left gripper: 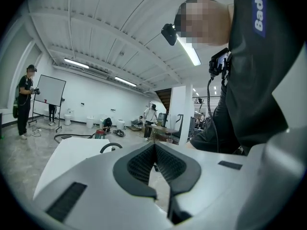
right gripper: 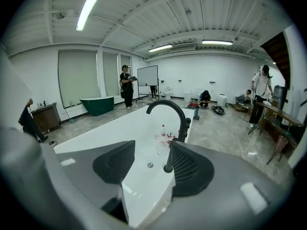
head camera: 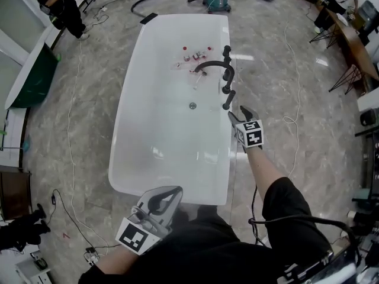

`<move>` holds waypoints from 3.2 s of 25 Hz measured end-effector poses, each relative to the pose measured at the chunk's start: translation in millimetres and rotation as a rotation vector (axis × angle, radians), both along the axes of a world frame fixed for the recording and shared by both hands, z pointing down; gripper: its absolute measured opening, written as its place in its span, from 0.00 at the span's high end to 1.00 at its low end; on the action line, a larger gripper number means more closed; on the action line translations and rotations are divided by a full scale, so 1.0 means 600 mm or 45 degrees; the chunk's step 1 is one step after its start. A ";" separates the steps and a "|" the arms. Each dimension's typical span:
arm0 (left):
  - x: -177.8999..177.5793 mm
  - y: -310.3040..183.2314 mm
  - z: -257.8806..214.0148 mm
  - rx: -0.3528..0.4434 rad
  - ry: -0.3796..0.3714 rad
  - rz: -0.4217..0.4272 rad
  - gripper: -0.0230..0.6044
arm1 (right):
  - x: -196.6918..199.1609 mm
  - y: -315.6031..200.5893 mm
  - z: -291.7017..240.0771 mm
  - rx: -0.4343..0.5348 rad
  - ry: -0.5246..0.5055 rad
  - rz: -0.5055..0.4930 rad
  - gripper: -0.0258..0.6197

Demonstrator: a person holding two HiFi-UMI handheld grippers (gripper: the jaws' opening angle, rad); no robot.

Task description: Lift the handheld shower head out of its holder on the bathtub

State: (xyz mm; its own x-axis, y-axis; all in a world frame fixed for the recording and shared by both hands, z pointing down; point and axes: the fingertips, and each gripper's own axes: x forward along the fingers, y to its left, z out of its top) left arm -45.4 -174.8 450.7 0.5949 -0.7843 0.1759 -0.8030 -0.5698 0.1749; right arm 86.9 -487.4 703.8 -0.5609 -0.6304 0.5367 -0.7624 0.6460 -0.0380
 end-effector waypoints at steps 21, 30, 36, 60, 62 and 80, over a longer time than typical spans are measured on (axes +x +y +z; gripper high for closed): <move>0.002 -0.039 0.045 -0.105 -0.032 0.029 0.96 | -0.011 -0.197 0.147 -0.144 0.082 0.142 0.63; -0.008 -0.040 0.086 -0.156 -0.054 -0.013 0.96 | -0.014 -0.236 0.232 -0.228 0.079 0.157 0.63; -0.013 -0.026 0.110 -0.207 -0.039 -0.062 0.96 | -0.025 -0.234 0.245 -0.178 0.188 0.107 0.75; 0.043 0.046 0.026 -0.056 0.121 0.095 0.96 | 0.000 -0.023 0.021 0.003 0.196 0.006 0.76; 0.040 0.055 0.019 -0.048 0.130 0.102 0.96 | 0.001 -0.002 0.003 0.015 0.188 0.005 0.76; 0.005 0.149 -0.074 0.103 0.160 0.177 0.96 | -0.013 0.228 -0.113 0.029 0.067 0.079 0.76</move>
